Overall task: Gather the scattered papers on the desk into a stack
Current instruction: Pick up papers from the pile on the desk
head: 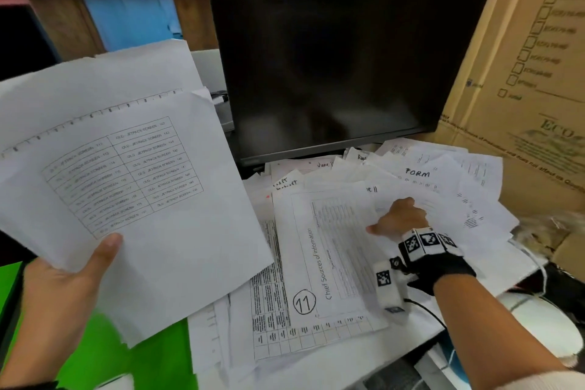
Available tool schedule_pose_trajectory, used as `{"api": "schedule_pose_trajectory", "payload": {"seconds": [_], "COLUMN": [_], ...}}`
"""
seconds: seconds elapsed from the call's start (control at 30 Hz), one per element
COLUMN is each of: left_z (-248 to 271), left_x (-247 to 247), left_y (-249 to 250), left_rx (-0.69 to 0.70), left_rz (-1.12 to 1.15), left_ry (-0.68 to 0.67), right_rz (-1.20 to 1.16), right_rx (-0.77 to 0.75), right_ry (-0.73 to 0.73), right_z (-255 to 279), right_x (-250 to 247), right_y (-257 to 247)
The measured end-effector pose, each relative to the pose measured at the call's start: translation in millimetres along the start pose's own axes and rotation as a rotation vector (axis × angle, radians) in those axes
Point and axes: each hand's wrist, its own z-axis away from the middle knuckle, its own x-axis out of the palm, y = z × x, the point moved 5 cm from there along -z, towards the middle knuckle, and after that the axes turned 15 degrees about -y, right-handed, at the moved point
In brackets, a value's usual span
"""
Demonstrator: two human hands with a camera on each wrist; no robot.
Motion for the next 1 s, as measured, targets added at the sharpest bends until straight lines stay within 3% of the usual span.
{"api": "schedule_pose_trajectory", "payload": {"seconds": [0.1, 0.27, 0.3, 0.43, 0.53, 0.73, 0.87, 0.93, 1.0], "left_z": [-0.4, 10.9, 12.9, 21.1, 21.3, 20.2, 21.6, 10.6, 0.3], "left_x": [-8.7, 13.9, 19.9, 37.5, 32.3, 20.3, 17.5, -5.1, -34.7], "left_y": [-6.6, 28.0, 35.2, 52.7, 50.8, 40.4, 43.1, 23.3, -16.1], "left_rx": [-0.024, -0.036, 0.015, 0.156, 0.152, 0.106, 0.083, 0.087, -0.023], "left_rz": [-0.044, -0.054, -0.057, -0.113, -0.101, -0.149, -0.163, -0.093, -0.007], "left_ry": [0.01, -0.046, -0.051, -0.137, -0.118, -0.061, -0.06, 0.018, 0.049], "right_rz": [0.021, 0.024, 0.019, 0.05, 0.087, -0.087, -0.261, -0.39, -0.489], "right_rx": [0.14, -0.023, -0.047, -0.023, -0.002, -0.118, -0.302, -0.442, -0.519], "right_ry": [0.021, -0.034, -0.046, -0.025, 0.021, -0.04, 0.005, 0.048, 0.01], "right_z": [2.1, -2.2, -2.9, -3.3, 1.2, 4.6, 11.6, 21.0, 32.9], "right_x": [-3.2, -5.2, -5.2, -7.4, -13.2, -16.9, -21.2, -24.9, -22.3], "right_y": [4.6, -2.1, -1.8, 1.2, -2.3, -5.4, -7.8, -10.6, -17.3]}}
